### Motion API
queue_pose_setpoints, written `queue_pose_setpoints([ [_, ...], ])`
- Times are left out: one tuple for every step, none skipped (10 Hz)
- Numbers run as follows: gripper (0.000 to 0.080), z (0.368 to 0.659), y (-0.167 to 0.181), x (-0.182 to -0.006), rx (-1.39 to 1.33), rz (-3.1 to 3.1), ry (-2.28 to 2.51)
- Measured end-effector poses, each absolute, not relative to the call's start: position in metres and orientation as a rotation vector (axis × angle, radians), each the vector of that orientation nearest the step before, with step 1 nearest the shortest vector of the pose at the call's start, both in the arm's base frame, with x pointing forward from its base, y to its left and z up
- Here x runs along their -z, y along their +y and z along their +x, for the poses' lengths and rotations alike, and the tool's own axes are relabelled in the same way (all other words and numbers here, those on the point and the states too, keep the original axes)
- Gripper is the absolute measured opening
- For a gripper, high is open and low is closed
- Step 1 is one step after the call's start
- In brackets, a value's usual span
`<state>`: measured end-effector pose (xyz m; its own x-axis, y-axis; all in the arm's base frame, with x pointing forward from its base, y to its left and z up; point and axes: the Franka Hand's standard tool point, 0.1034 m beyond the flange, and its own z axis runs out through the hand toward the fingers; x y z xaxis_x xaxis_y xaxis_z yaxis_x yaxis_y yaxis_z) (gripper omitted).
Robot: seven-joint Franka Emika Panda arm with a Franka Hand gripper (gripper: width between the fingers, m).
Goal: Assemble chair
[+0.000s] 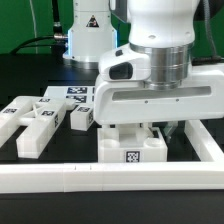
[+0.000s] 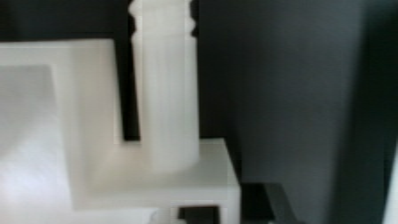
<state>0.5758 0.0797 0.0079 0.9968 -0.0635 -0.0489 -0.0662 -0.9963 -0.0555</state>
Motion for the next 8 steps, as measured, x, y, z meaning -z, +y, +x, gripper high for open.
queue_pose_setpoints([
  [0.0034, 0.581, 0.088, -0.008, -0.063, -3.080, 0.134],
  [0.0034, 0.584, 0.095, -0.008, -0.057, -3.079, 0.135],
  [0.0034, 0.586, 0.099, -0.008, -0.052, -3.079, 0.127],
  [0.0034, 0.589, 0.103, -0.008, -0.046, -3.078, 0.126],
  [0.0034, 0.593, 0.108, -0.009, -0.036, -3.077, 0.116],
  [0.0034, 0.596, 0.112, -0.009, -0.028, -3.076, 0.108],
  [0.0034, 0.597, 0.113, -0.009, -0.026, -3.077, 0.101],
  [0.0034, 0.597, 0.113, -0.010, -0.024, -3.077, 0.088],
])
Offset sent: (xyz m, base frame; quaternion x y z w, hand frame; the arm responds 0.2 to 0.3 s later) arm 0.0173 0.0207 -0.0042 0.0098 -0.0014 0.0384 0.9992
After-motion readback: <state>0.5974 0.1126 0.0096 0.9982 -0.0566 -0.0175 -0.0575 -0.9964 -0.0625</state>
